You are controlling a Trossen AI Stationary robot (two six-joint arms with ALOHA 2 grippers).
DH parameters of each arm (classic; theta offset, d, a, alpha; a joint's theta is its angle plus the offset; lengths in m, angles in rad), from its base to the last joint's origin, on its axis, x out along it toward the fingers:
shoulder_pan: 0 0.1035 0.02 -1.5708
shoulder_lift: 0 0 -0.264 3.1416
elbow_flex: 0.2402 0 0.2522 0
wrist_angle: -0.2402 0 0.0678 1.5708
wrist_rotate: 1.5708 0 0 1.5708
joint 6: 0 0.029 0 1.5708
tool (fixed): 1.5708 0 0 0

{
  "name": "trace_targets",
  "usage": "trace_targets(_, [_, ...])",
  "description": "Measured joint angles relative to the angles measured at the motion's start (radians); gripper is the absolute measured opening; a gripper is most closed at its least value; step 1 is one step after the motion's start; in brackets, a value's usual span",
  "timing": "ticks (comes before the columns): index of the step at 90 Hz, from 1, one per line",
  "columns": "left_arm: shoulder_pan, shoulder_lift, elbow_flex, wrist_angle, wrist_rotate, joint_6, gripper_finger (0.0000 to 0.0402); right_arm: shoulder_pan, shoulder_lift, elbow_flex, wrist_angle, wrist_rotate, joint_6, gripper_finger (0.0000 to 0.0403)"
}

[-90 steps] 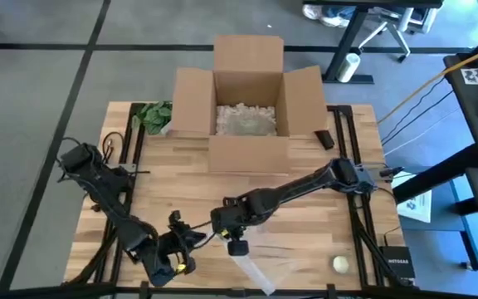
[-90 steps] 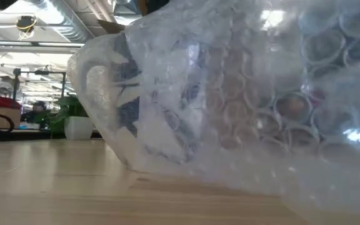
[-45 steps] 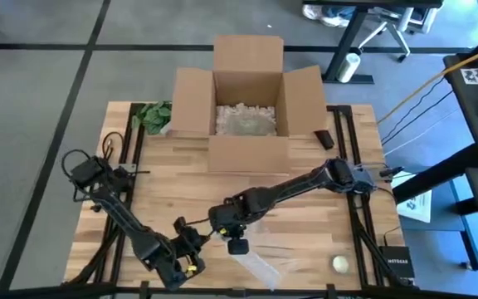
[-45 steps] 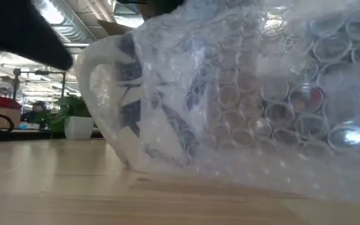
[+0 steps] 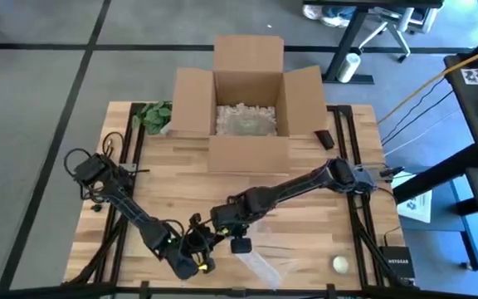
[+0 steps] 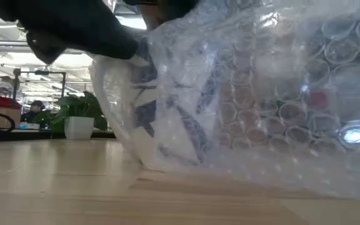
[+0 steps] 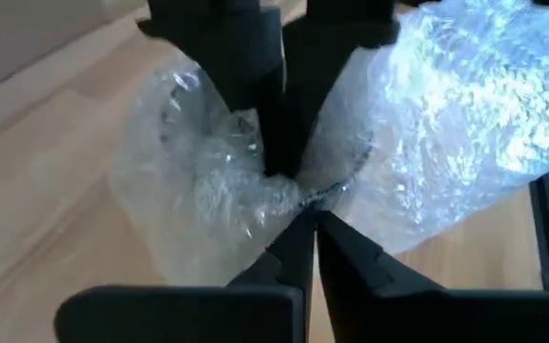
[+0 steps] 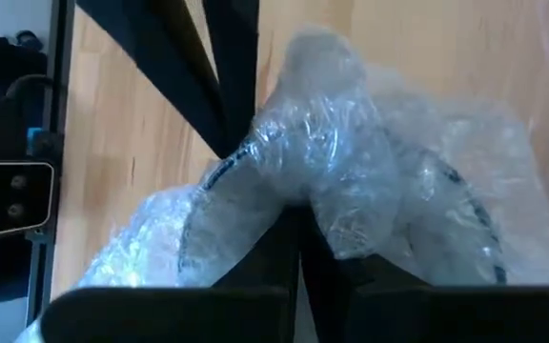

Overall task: Wrap mug
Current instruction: Wrap the white and blue mug with the bubble wrap

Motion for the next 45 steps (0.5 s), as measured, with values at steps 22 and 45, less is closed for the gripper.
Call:
trace_targets(22, [0.014, 0.002, -0.028, 0.088, 0.003, 0.072, 0.0, 0.0, -0.049, -0.004, -0.057, 0.058, 0.001, 0.0])
trace_targets(45, [0.01, 0.003, -0.028, 0.147, 0.004, 0.121, 0.0, 0.028, -0.123, -0.003, -0.072, 0.133, 0.002, 0.0])
